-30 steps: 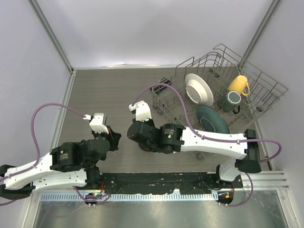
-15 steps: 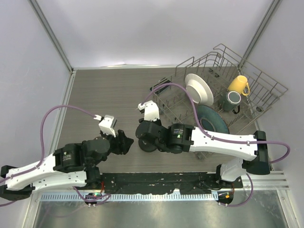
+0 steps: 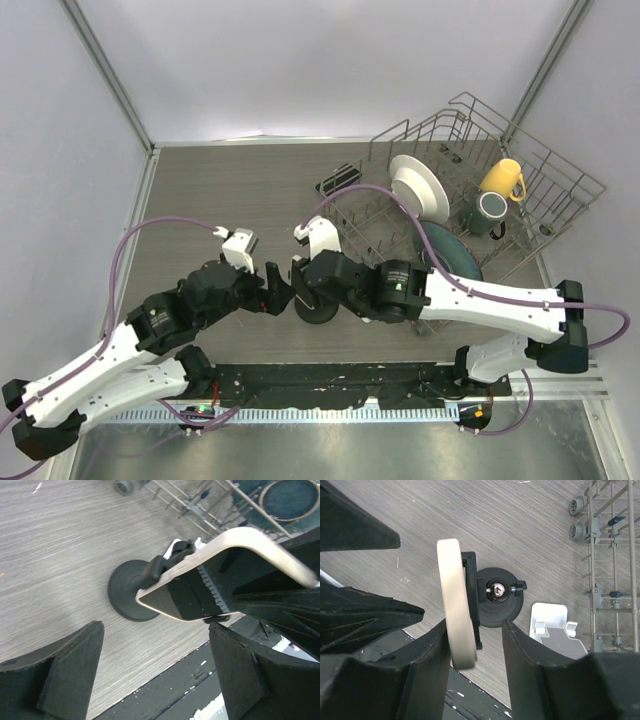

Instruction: Place the phone on the phone stand

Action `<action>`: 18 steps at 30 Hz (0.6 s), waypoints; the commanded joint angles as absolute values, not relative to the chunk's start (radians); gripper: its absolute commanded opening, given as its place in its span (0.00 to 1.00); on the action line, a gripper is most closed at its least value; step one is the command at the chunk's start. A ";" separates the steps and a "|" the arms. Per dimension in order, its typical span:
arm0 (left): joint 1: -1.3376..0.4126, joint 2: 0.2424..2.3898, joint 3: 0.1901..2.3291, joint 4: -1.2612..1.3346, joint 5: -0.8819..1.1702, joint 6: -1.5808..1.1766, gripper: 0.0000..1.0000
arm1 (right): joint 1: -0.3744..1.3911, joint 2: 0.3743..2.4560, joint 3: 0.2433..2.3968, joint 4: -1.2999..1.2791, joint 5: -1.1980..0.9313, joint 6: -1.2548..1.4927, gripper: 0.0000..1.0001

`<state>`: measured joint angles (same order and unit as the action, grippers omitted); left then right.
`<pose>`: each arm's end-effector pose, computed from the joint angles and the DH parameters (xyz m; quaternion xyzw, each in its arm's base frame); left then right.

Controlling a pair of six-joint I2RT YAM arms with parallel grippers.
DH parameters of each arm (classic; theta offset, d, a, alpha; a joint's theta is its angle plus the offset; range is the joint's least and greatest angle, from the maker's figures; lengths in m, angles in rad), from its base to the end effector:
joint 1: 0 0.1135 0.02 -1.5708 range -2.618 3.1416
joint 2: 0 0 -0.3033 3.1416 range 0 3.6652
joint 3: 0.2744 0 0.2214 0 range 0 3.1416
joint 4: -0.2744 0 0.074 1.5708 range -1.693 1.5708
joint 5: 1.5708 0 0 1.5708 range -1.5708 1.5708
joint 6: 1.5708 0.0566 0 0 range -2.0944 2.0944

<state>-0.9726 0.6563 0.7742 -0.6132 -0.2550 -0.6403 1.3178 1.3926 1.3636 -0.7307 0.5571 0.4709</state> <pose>0.0668 -0.0726 0.3220 0.0767 0.8509 -0.2911 0.4304 0.0964 0.2534 0.3817 -0.2641 0.8500 0.1376 0.4345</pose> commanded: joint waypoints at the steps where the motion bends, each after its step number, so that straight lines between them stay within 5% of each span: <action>1: -0.957 0.667 0.880 -0.574 -0.118 -0.552 0.99 | 1.312 1.296 1.336 -0.651 0.456 0.362 0.56; 2: -0.956 0.682 0.908 -0.612 -0.101 -0.534 1.00 | 1.313 1.257 1.325 -0.641 0.433 0.342 0.71; 5: -0.956 0.736 1.003 -0.690 -0.071 -0.462 1.00 | 1.312 1.175 1.295 -0.609 0.333 0.325 0.79; 18: -0.968 0.966 1.206 -0.874 -0.069 -0.245 1.00 | 1.312 0.884 1.255 -0.630 0.552 0.339 0.82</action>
